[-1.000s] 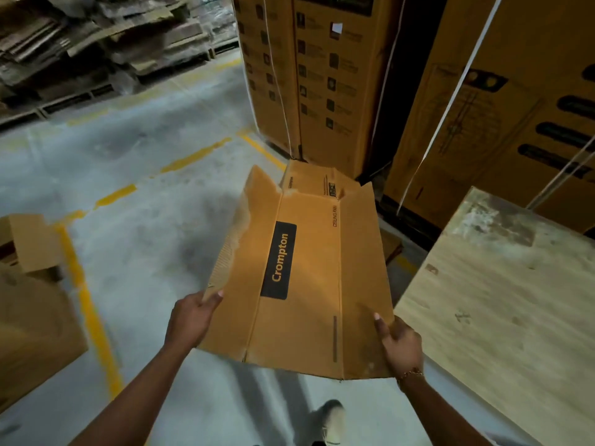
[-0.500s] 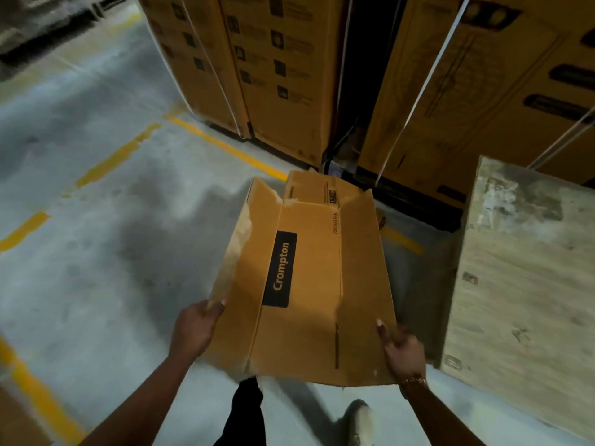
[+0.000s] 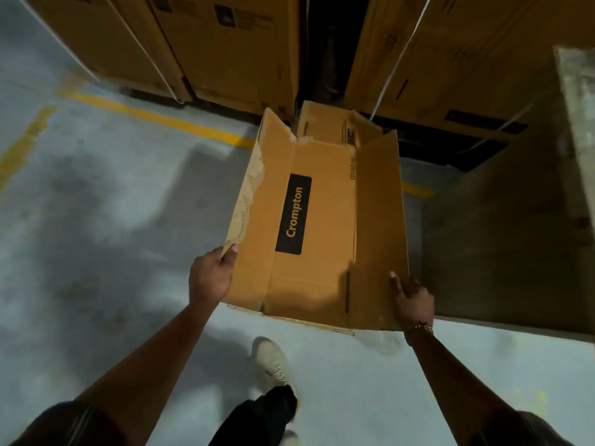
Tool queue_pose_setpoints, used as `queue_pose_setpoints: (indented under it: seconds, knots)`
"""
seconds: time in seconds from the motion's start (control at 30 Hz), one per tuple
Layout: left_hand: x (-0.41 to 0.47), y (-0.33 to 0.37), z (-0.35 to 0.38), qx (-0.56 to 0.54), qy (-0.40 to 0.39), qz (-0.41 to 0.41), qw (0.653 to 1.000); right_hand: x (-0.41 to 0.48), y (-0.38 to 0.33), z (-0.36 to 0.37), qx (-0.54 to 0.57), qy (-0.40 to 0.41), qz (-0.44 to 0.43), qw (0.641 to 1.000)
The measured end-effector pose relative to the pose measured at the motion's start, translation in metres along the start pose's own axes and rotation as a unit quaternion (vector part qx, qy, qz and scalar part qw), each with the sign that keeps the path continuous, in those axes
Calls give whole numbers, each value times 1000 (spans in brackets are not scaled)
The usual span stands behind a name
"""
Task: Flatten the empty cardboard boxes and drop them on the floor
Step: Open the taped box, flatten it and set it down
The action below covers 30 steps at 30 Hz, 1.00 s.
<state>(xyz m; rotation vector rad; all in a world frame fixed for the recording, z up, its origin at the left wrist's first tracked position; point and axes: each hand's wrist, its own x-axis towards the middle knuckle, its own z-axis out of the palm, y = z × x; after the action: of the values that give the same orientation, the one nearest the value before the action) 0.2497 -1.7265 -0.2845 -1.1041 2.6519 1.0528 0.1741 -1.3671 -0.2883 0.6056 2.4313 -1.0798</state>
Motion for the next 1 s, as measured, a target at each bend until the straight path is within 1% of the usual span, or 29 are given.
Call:
queue_pose_setpoints:
  seconds: [0.17, 0.27, 0.33, 0.4, 0.47, 0.53, 0.6, 0.67, 0.73, 0.8, 0.9, 1.0]
  knots:
    - [38, -83, 85, 11, 7, 10, 1000, 50, 68, 80, 17, -1, 56, 998]
    - [62, -132, 139, 16, -4, 14, 1000, 87, 110, 128, 10, 5, 51, 999]
    - [80, -161, 171, -2, -31, 4, 1000, 110, 138, 157, 5, 1, 45, 999]
    - [97, -186, 198, 5, -63, -12, 998, 128, 162, 180, 2, -12, 51, 999]
    - [112, -204, 216, 41, -85, -23, 995, 139, 182, 198, -5, -27, 65, 998]
    - [118, -214, 224, 104, -118, -37, 987, 143, 196, 207, -28, -30, 74, 996]
    - [114, -219, 218, 146, -156, -66, 975, 137, 200, 206, -44, -33, 78, 995]
    - [101, -215, 200, 148, -188, -76, 968, 120, 187, 195, -46, -42, 68, 996]
    - [85, -200, 173, 149, -189, -31, 970, 96, 163, 176, -58, -50, 41, 996]
    - [65, -172, 137, 134, -166, 22, 977, 68, 133, 153, -64, -55, 8, 996]
    - [33, -111, 76, 106, -132, 87, 982, 20, 82, 112, -79, -54, -44, 994]
    - [-2, -40, 13, 109, -116, 168, 973, -31, 27, 63, -101, -48, -78, 991]
